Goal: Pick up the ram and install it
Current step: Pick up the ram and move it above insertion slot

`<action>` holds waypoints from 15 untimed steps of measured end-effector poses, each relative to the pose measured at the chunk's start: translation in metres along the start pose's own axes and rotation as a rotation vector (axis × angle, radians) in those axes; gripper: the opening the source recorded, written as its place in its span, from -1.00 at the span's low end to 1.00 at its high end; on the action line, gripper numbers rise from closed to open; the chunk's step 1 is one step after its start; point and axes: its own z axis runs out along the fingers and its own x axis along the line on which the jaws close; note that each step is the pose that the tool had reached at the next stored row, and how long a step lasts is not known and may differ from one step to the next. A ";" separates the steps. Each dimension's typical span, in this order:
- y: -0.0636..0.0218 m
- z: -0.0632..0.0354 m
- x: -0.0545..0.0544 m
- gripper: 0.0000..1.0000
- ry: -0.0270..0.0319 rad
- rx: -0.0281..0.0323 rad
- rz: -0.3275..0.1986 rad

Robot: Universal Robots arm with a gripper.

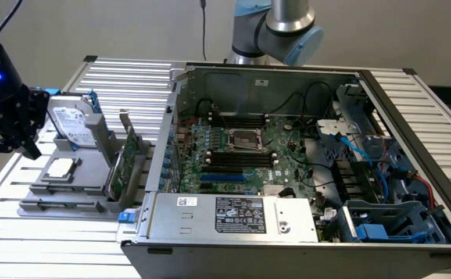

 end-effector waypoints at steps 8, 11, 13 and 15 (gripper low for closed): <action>0.0000 0.0001 0.000 -0.80 0.0045 0.0090 -0.145; 0.0000 0.0000 0.000 -0.80 0.0063 0.0126 -0.201; 0.0000 0.0000 0.000 -0.80 0.0073 0.0152 -0.237; 0.0000 0.0000 0.000 -0.80 0.0083 0.0178 -0.272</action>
